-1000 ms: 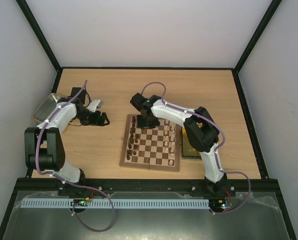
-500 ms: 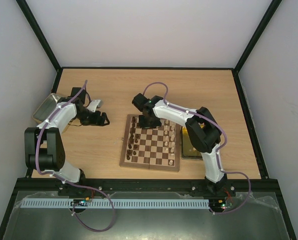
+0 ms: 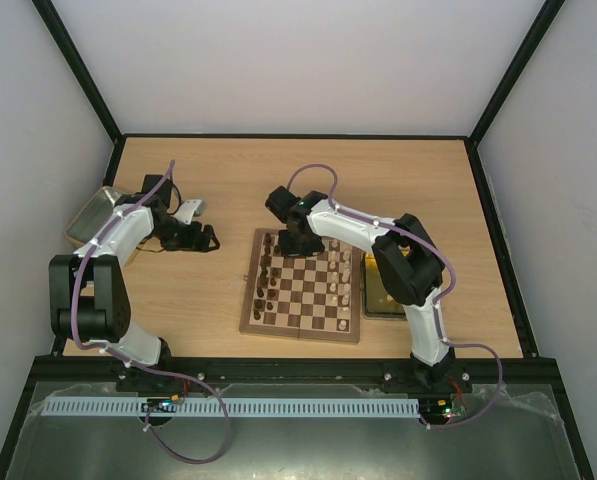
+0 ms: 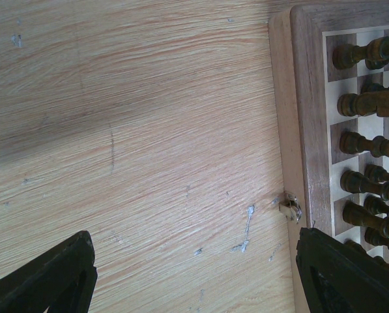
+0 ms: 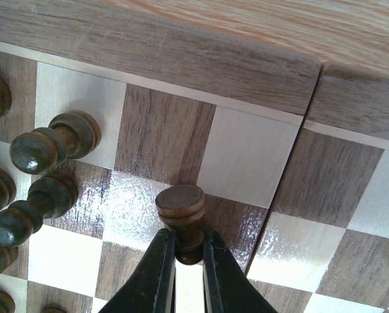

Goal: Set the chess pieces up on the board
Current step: Pick up the chess piece from the chessboard.

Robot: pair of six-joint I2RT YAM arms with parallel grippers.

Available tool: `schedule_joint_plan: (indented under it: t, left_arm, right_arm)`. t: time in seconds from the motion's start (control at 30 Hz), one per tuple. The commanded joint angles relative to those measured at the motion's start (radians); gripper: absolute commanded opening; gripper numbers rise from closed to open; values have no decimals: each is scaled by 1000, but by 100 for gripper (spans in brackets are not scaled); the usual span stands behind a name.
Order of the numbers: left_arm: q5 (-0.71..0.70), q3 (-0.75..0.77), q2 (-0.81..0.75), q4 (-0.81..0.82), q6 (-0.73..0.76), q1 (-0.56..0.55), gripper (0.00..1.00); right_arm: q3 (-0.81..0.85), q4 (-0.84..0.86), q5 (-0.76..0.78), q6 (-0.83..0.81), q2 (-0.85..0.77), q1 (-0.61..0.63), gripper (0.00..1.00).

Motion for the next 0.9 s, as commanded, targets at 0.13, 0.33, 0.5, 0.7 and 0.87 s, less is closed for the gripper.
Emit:
schedule_joint_plan:
  t: [0.13,0.33,0.5,0.7,0.87]
  left_arm:
    - [13,-14,4,-8,5,8,84]
    - [23,-14,12,-8,6,8,84]
    - [24,-15,13,-8,6,6,84]
    - [24,-15,11,-8,6,6,84]
    - [26,-14,11,-8,7,6,84]
  right_arm:
    - [36,-102,4,-7,-93,-7,8]
    - [9,-155,-31,-5,-175,-6,9]
    - [-74,-168,-91,-29,-218,11,10]
    - [-102,-218,-83,-57,-227,69,11]
    - [-92,-280,-82,-83,-244,86,12]
